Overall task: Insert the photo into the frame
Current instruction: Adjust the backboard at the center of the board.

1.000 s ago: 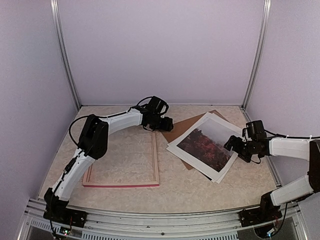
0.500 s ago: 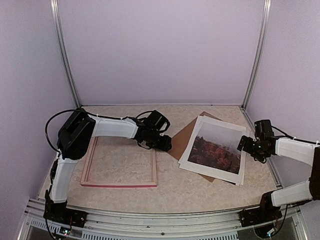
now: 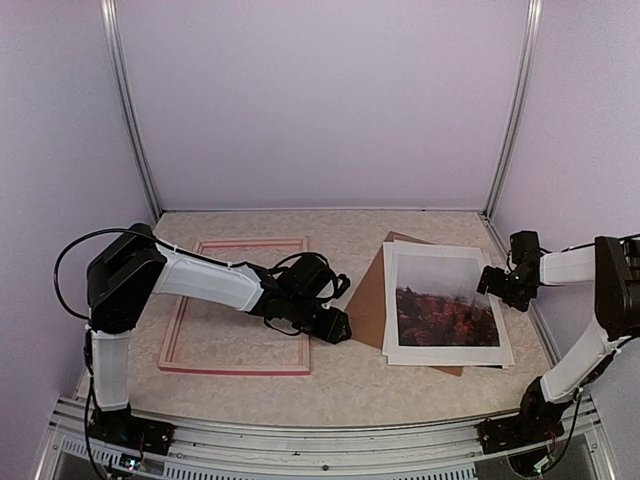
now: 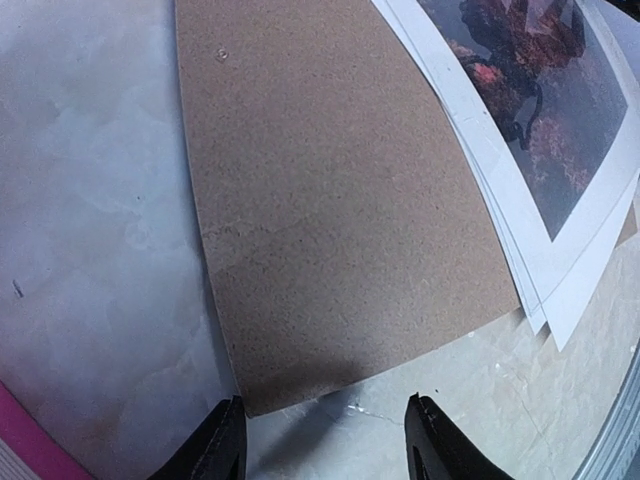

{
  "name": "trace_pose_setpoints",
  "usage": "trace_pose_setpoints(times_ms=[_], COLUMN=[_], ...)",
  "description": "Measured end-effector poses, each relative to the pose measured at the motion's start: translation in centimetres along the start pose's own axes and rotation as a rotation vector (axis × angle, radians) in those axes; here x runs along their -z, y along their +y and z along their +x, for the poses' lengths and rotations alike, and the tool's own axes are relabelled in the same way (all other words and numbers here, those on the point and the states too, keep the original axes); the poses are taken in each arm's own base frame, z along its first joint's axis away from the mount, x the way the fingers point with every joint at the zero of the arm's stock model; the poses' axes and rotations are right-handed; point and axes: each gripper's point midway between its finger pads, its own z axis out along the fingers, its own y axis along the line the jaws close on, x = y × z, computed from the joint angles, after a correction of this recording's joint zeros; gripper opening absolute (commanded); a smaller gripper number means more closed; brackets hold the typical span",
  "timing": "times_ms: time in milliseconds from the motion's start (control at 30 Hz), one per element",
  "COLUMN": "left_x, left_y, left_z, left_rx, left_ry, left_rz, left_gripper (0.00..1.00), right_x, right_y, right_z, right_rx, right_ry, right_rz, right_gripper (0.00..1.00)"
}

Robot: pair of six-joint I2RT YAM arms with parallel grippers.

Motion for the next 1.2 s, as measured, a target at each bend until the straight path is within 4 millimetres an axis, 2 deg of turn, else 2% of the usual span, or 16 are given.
trace_pose_setpoints(times_ms=[100, 267, 367, 500, 633, 733, 800, 967, 1067, 1200], left_x=[0.2, 1.2, 2.0, 2.8, 3.2, 2.2, 0.9, -2.2, -2.6, -2.1], left_y=[-0.3, -0.3, -0.2, -0.6, -2.6, -4.5, -4.8, -2.3, -0.6, 0.3], left_z=[0.4, 1.0, 0.2, -2.4, -6.2, -8.6, -8.9, -6.8, -6.0, -6.2], left_rx=[0.000, -0.008, -0.007, 0.000, -0.002, -0.006, 0.006, 0.070, 0.097, 0.111], left_ry=[0.020, 0.055, 0.042, -0.017, -0.101, -0.154, -0.160, -0.126, -0.131, -0.168], left_rz=[0.017, 0.008, -0.012, -0.008, 0.033, 0.071, 0.074, -0.033, -0.105, -0.148], left_gripper=[0.55, 0.73, 0.77, 0.79, 0.79, 0.79, 0.79, 0.81, 0.82, 0.83], right_x=[-1.1, -1.8, -1.8, -1.7, -1.2, -0.7, -0.3, 0.4, 0.5, 0.8], right_y=[0.5, 1.6, 2.3, 3.1, 4.2, 6.1, 7.7, 10.5, 10.8, 10.1], right_z=[-0.1, -0.5, -0.5, -0.2, 0.7, 1.9, 2.7, 4.6, 5.1, 4.9], right_rx=[0.025, 0.071, 0.093, 0.118, 0.148, 0.193, 0.235, 0.314, 0.331, 0.331], right_ry=[0.019, 0.024, 0.025, 0.014, 0.013, 0.026, 0.034, 0.051, 0.059, 0.054], right_rz=[-0.020, -0.075, -0.119, -0.170, -0.209, -0.249, -0.278, -0.316, -0.311, -0.269], right_gripper=[0.96, 0.92, 0.89, 0.88, 0.88, 0.88, 0.88, 0.91, 0.92, 0.92])
